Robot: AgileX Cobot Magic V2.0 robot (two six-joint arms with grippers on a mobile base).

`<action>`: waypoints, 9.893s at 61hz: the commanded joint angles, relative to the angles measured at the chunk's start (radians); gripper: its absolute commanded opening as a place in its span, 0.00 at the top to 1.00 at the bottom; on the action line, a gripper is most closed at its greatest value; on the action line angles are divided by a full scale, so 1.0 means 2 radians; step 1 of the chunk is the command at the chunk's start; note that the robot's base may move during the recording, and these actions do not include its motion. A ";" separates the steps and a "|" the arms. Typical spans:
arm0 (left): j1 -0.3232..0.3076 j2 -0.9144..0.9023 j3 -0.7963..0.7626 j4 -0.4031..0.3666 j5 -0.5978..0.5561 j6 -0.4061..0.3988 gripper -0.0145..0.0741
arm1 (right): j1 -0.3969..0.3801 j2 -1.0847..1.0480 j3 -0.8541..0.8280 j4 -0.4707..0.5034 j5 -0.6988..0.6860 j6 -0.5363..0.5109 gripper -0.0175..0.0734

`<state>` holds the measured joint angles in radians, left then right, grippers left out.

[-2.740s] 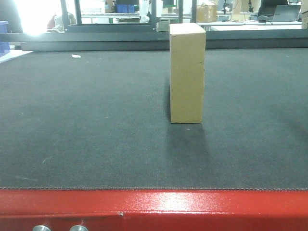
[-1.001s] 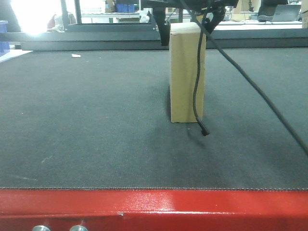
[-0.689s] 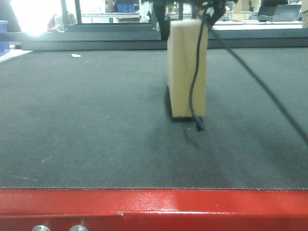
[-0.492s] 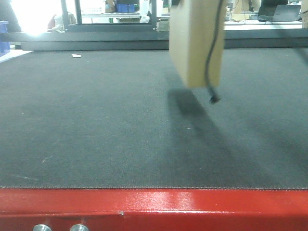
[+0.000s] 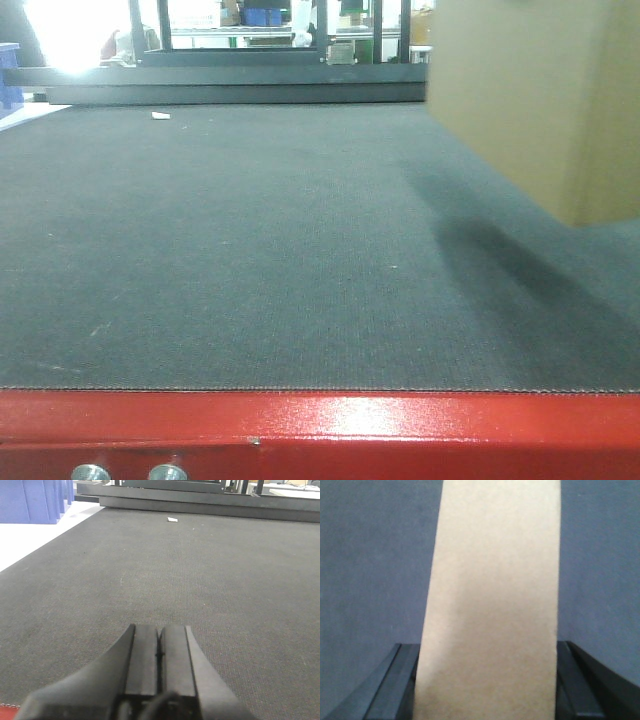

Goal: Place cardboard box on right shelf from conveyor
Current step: 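Lift the cardboard box off the conveyor with the right gripper, then drive away from the conveyor holding the box in the right gripper, then drive up to the steel shelf with blue bins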

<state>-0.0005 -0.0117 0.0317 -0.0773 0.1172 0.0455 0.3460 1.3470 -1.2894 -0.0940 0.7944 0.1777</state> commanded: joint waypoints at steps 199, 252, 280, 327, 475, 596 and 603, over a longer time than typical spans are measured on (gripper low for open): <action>0.000 -0.008 0.005 -0.003 -0.042 0.000 0.97 | 0.000 -0.544 0.253 0.013 -0.078 -0.016 0.55; -0.002 -0.008 0.005 -0.003 -0.042 0.000 0.97 | 0.000 -0.544 0.253 0.013 -0.078 -0.016 0.55; -0.002 -0.008 0.005 -0.003 -0.042 0.000 0.97 | 0.000 -0.544 0.253 0.013 -0.078 -0.016 0.55; -0.023 -0.008 0.005 -0.003 -0.042 0.000 0.97 | 0.000 -0.544 0.253 0.013 -0.078 -0.016 0.55; -0.023 -0.008 0.005 -0.003 -0.042 0.000 0.97 | 0.000 -0.544 0.253 0.013 -0.078 -0.016 0.55; -0.013 -0.008 0.005 -0.003 -0.042 0.000 0.97 | 0.000 -0.544 0.253 0.013 -0.078 -0.016 0.55; -0.013 -0.008 0.005 -0.003 -0.042 0.000 0.97 | 0.000 -0.544 0.253 0.013 -0.078 -0.016 0.55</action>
<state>-0.0246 -0.0117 0.0317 -0.0773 0.1190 0.0455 0.3459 0.2424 -0.7580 -0.0597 0.7436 0.1562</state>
